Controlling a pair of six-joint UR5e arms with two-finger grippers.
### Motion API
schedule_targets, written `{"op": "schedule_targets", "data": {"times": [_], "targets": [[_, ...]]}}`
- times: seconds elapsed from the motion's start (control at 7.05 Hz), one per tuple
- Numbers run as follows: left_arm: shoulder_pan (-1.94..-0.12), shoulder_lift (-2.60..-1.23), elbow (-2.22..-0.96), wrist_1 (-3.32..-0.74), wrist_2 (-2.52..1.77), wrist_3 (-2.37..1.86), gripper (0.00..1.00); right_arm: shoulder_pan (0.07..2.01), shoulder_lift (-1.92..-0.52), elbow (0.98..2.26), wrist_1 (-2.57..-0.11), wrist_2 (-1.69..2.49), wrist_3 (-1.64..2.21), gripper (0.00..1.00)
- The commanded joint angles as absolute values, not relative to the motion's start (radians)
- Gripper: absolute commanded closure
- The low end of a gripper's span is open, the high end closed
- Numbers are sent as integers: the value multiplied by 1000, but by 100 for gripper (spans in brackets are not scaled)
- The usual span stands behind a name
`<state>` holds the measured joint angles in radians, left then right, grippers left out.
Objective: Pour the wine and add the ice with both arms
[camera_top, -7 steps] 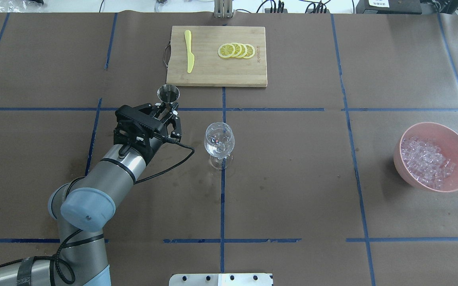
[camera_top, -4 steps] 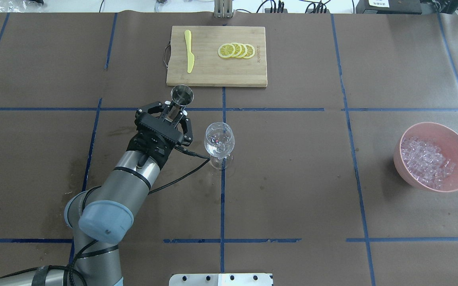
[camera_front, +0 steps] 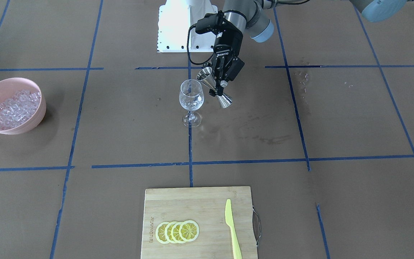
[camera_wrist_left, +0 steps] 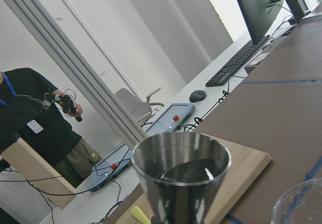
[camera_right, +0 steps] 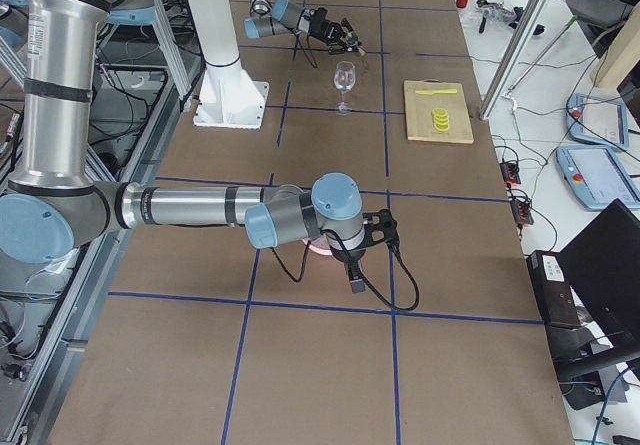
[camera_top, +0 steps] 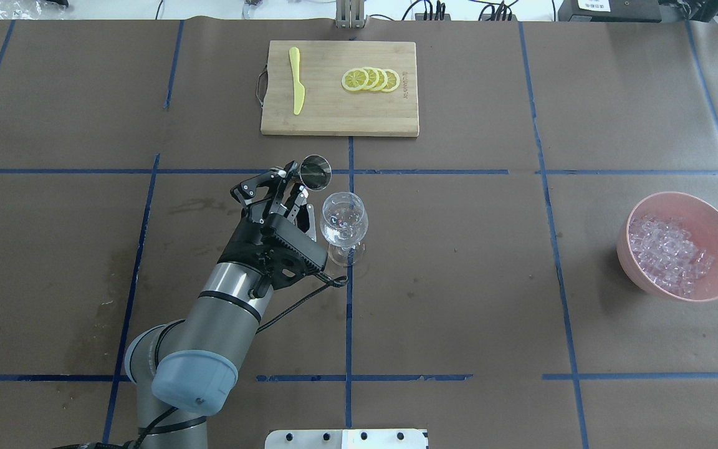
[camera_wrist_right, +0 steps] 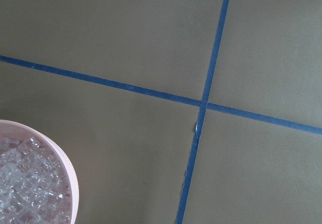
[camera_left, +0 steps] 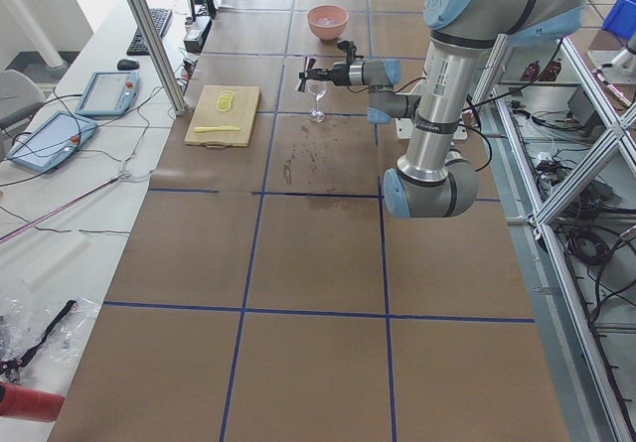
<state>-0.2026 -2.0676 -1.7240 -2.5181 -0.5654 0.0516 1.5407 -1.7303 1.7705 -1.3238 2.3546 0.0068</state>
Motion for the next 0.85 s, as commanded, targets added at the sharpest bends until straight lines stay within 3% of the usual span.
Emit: {"op": "schedule_targets", "data": {"times": [0.0, 0.71], "targets": [[-190, -2072, -1721, -2514, -539, 209, 100, 1540, -1729, 1764, -1324, 2355, 6, 0], [-176, -2083, -1720, -2514, -479, 515, 100, 1540, -1729, 1756, -1324, 2355, 6, 0]]}}
